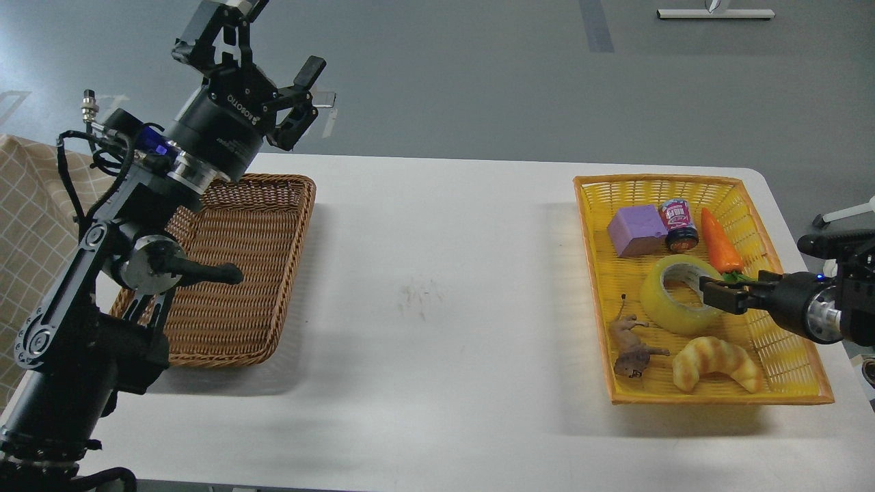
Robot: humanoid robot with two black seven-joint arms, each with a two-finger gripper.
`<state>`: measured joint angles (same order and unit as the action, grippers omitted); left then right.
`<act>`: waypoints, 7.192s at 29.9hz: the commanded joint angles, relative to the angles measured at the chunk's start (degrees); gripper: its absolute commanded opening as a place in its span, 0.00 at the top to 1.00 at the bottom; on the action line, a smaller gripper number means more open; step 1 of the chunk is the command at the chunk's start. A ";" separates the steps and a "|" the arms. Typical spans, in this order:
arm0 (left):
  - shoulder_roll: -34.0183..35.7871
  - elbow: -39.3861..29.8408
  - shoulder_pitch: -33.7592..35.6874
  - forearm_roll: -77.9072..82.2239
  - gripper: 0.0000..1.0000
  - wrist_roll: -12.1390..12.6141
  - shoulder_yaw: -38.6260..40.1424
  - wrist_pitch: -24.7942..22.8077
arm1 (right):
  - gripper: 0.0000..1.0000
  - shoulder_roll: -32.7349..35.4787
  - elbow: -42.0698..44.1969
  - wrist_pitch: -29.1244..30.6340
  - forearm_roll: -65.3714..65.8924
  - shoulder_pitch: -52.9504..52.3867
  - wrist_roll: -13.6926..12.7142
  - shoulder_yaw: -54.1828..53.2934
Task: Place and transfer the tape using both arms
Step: 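Close the right gripper on the clear tape roll's rim, then lift the tape roll with the right gripper and carry it toward the table center, then set the tape roll on the table, open and withdraw the right gripper, then reach the left gripper toward the tape roll on the table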
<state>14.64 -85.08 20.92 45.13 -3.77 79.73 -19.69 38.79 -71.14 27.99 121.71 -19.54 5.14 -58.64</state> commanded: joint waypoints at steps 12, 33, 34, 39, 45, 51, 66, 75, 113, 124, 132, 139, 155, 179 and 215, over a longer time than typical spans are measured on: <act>0.12 0.00 -0.44 -0.04 0.02 -0.01 0.16 -0.09 | 0.02 -2.22 2.68 0.01 3.29 -0.24 -0.30 0.55; -0.14 -0.35 -1.24 -0.04 0.02 -1.50 0.52 -0.09 | 0.44 -5.21 4.43 -0.74 3.29 -0.76 -0.48 0.28; -0.14 -0.27 -1.24 -0.04 0.02 -1.50 0.52 -0.09 | 0.45 -5.30 4.43 -0.74 3.29 -0.76 -0.48 0.28; -0.14 -0.35 -1.24 -0.13 0.02 -1.50 0.43 -0.17 | 0.55 -5.30 4.43 -0.74 3.29 -0.85 -0.48 0.20; 0.03 -0.26 -1.24 -0.13 0.02 -1.50 0.43 -0.09 | 0.58 -5.30 4.43 -0.57 3.29 -0.85 -0.48 0.28; 0.03 -0.27 -1.24 -0.13 0.02 -1.50 0.43 -0.09 | 0.59 -5.30 4.43 -0.57 3.29 -0.85 -0.48 0.28; 0.30 -0.26 -1.24 -0.31 0.02 -1.50 0.43 -0.09 | 0.73 -4.60 4.35 0.01 3.29 -1.64 0.05 -0.07; 0.12 -0.26 -1.24 -0.31 0.02 -1.50 0.43 -0.09 | 0.75 -4.16 3.82 0.01 3.29 -2.61 0.75 -1.38; 0.65 -0.26 -1.15 -0.31 0.02 -1.50 0.60 0.00 | 0.78 -34.12 12.33 0.01 -1.04 -26.69 0.05 12.14; 1.00 -0.26 -1.24 -0.31 0.02 -1.50 1.39 -0.09 | 0.78 -37.65 15.16 0.01 -0.95 -24.06 -0.92 18.74; 1.09 -0.26 -1.24 -0.31 0.02 -1.50 1.83 -0.09 | 0.75 -37.21 15.16 0.01 -0.77 -23.09 -3.11 21.72; 1.53 -0.26 -1.24 -0.31 0.02 -1.50 2.54 -0.09 | 0.67 -37.38 15.07 0.01 -0.86 -23.09 -3.29 22.34; 1.61 -0.26 -2.29 -0.31 0.02 -1.50 3.77 -0.09 | 0.00 -36.95 12.01 0.01 -1.39 -26.25 -3.03 13.22; 2.58 -0.61 -4.83 -3.12 0.02 -7.30 4.91 -4.13 | 0.00 -35.36 -19.19 -14.54 -51.46 -5.95 -2.50 -23.35; -5.68 10.72 -2.64 79.87 0.03 -3.09 -28.48 22.76 | 0.00 -38.79 -24.75 -14.54 -54.74 -4.28 -5.04 -25.47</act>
<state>10.12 -75.89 18.63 124.98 -7.12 53.23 2.12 0.00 -95.86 13.46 66.98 -23.65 1.36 -84.10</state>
